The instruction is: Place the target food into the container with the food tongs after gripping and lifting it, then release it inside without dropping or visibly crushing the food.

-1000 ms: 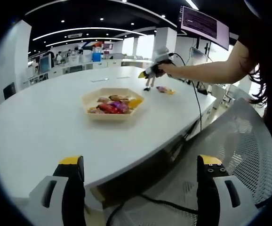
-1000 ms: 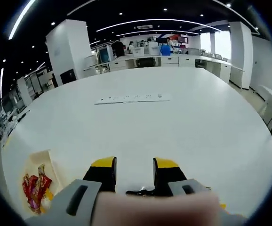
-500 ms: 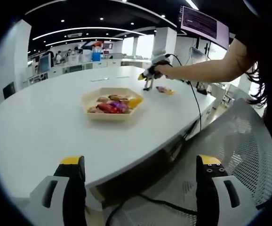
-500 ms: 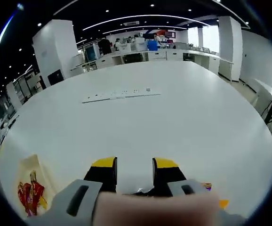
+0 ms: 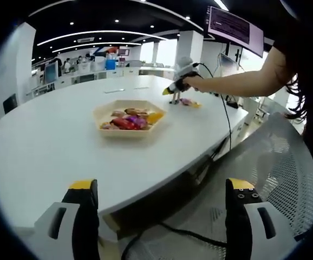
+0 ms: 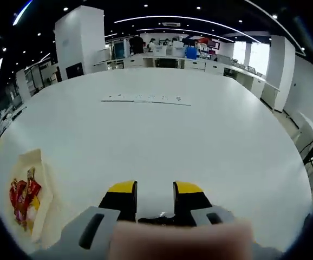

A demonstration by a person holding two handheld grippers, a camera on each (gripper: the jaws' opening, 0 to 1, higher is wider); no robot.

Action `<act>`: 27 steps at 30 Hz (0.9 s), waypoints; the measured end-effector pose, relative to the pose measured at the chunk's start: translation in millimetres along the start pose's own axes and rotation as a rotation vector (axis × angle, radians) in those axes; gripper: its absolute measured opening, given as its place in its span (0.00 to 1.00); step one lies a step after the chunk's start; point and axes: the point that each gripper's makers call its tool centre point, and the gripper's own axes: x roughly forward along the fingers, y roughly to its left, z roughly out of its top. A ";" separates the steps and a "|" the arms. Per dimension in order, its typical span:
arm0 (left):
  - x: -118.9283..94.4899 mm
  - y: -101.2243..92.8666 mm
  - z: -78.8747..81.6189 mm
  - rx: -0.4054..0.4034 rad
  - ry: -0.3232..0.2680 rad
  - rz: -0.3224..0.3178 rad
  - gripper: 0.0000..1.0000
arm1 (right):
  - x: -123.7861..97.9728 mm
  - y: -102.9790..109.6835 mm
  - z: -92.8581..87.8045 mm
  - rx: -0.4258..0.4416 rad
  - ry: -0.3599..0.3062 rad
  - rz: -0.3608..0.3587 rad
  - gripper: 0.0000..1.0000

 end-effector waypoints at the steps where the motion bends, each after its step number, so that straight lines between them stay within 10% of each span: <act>1: 0.0 -0.1 -0.1 -0.001 0.001 0.000 0.95 | -1.6 -1.2 -2.0 -0.006 0.004 0.002 0.25; 14: 0.0 0.2 -1.1 0.004 0.005 0.003 0.95 | -18.9 11.2 -23.5 -0.062 0.044 0.102 0.25; 27: -0.4 0.5 -0.5 0.007 0.002 0.004 0.94 | -19.9 -10.8 -0.5 0.104 -0.008 0.010 0.28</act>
